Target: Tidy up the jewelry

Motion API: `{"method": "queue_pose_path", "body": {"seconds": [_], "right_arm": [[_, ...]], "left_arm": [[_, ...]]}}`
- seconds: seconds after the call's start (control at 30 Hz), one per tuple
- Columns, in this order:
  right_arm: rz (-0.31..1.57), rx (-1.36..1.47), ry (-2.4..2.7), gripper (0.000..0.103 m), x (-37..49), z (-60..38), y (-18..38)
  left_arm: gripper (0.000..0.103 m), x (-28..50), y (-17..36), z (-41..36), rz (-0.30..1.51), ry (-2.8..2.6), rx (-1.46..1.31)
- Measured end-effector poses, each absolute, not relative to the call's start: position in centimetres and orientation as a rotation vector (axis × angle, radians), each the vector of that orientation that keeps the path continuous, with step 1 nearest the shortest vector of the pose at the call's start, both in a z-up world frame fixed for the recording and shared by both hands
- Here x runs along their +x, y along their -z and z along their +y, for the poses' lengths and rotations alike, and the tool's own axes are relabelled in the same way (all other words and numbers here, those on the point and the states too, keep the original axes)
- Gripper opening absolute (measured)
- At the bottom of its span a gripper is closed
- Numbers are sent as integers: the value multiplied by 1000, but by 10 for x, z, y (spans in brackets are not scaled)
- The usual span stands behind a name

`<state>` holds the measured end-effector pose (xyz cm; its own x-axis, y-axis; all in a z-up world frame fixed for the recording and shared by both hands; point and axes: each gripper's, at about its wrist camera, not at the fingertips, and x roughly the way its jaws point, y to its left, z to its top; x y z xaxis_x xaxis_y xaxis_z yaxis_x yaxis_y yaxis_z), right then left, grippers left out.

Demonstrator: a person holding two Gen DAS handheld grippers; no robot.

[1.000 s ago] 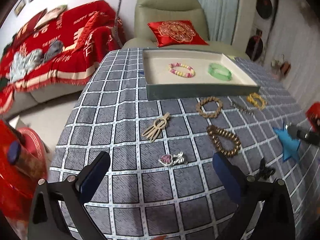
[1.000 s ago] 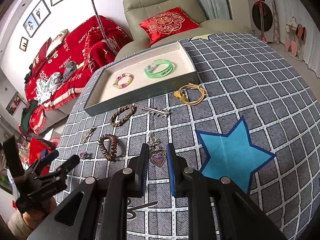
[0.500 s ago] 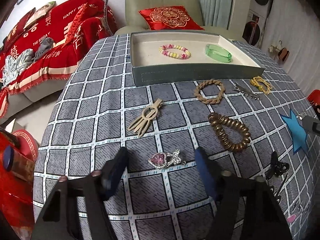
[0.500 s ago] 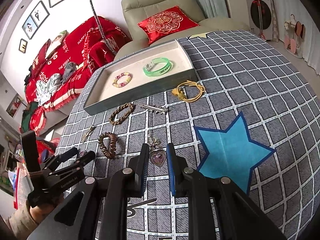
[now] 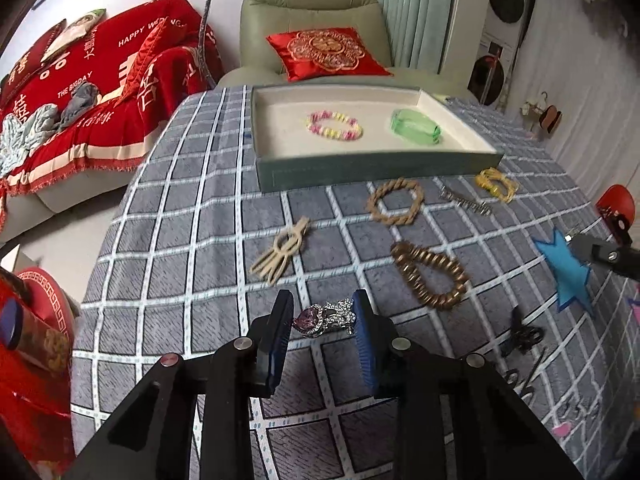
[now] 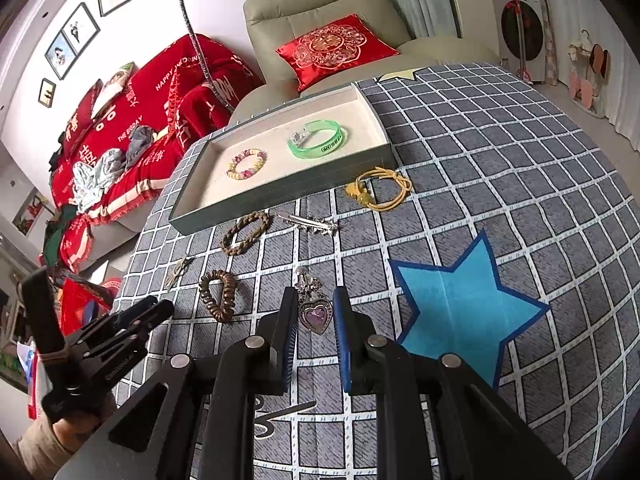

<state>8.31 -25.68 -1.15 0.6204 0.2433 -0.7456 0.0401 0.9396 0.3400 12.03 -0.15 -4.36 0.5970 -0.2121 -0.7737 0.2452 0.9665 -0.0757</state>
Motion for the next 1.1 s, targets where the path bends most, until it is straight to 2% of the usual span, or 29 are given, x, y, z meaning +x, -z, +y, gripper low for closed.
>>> {"method": "queue_pose_path", "body": {"seconds": [0.3, 0.67, 0.83, 1.1], "right_arm": [[871, 328, -160, 19, 117, -263, -23], [865, 245, -209, 19, 211, -256, -64], [891, 208, -214, 19, 258, -247, -54], [997, 200, -203, 19, 314, -235, 4]], "left_arm": [[47, 146, -5, -5, 834, 315, 9], [47, 237, -44, -26, 801, 343, 0], [47, 285, -40, -38, 811, 331, 0], [47, 328, 3, -54, 881, 309, 54]]}}
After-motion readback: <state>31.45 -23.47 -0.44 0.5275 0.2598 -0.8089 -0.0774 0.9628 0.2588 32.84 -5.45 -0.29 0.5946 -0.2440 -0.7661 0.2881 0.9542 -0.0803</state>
